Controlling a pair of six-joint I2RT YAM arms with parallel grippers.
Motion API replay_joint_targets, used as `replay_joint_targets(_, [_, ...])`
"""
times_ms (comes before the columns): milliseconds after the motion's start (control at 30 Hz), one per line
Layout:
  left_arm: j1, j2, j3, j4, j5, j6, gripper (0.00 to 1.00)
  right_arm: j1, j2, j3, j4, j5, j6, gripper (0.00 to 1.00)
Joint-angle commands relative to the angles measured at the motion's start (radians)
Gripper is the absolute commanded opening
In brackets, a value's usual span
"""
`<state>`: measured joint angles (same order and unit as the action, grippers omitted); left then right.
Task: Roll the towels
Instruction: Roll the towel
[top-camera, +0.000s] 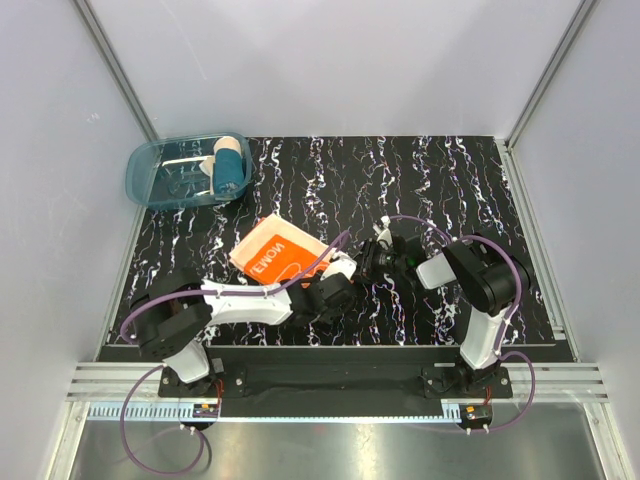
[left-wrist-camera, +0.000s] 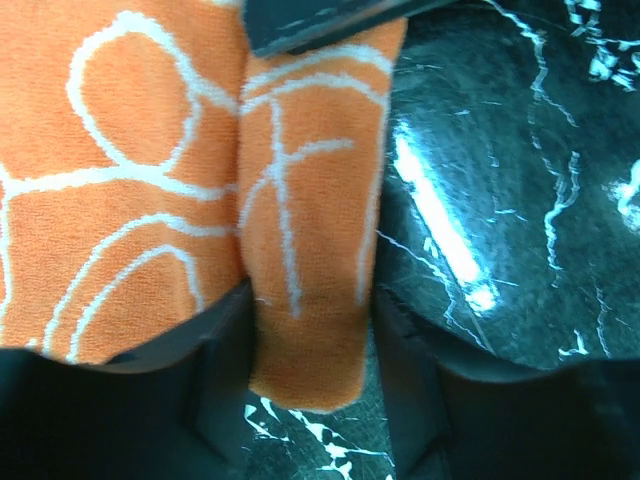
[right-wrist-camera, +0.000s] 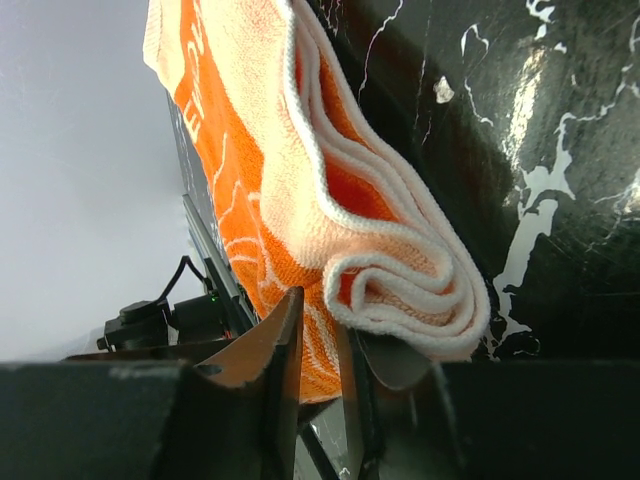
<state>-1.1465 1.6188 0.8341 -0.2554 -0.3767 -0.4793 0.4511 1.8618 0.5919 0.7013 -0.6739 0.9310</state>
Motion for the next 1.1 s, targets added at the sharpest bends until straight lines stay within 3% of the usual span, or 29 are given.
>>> replay_joint_targets(0, [-0.012, 0.012, -0.044, -0.016, 0.029, -0.056, 0.43, 0.009, 0.031, -0.003, -0.151, 0.103, -0.055, 0.27])
replay_joint_targets(100, [-0.01, 0.003, -0.059, -0.012, 0.021, -0.07, 0.26, 0.009, 0.011, 0.009, -0.186, 0.102, -0.06, 0.26])
replay_joint_targets(267, [-0.01, 0.001, -0.058, 0.004, 0.054, -0.058, 0.2, 0.009, -0.11, 0.042, -0.371, 0.135, -0.104, 0.33])
replay_joint_targets(300, [-0.01, -0.003, -0.064, 0.01, 0.068, -0.055, 0.2, 0.008, -0.136, 0.06, -0.405, 0.154, -0.124, 0.46])
replay_joint_targets(400, [-0.009, -0.025, -0.081, 0.051, 0.125, -0.065, 0.18, 0.008, -0.252, 0.13, -0.587, 0.227, -0.171, 0.67])
replay_joint_targets(633, [0.002, -0.068, -0.101, 0.183, 0.301, -0.146, 0.19, -0.002, -0.53, 0.345, -1.141, 0.555, -0.267, 0.84])
replay_joint_targets(767, [0.045, -0.086, -0.13, 0.284, 0.45, -0.211, 0.19, -0.014, -0.65, 0.382, -1.287, 0.668, -0.276, 0.88])
replay_joint_targets(900, [0.109, -0.103, -0.191, 0.43, 0.585, -0.298, 0.19, -0.015, -0.766, 0.341, -1.368, 0.669, -0.226, 0.88])
replay_joint_targets(1067, [0.211, -0.103, -0.273, 0.655, 0.772, -0.439, 0.19, -0.014, -0.93, 0.217, -1.355, 0.605, -0.17, 0.87])
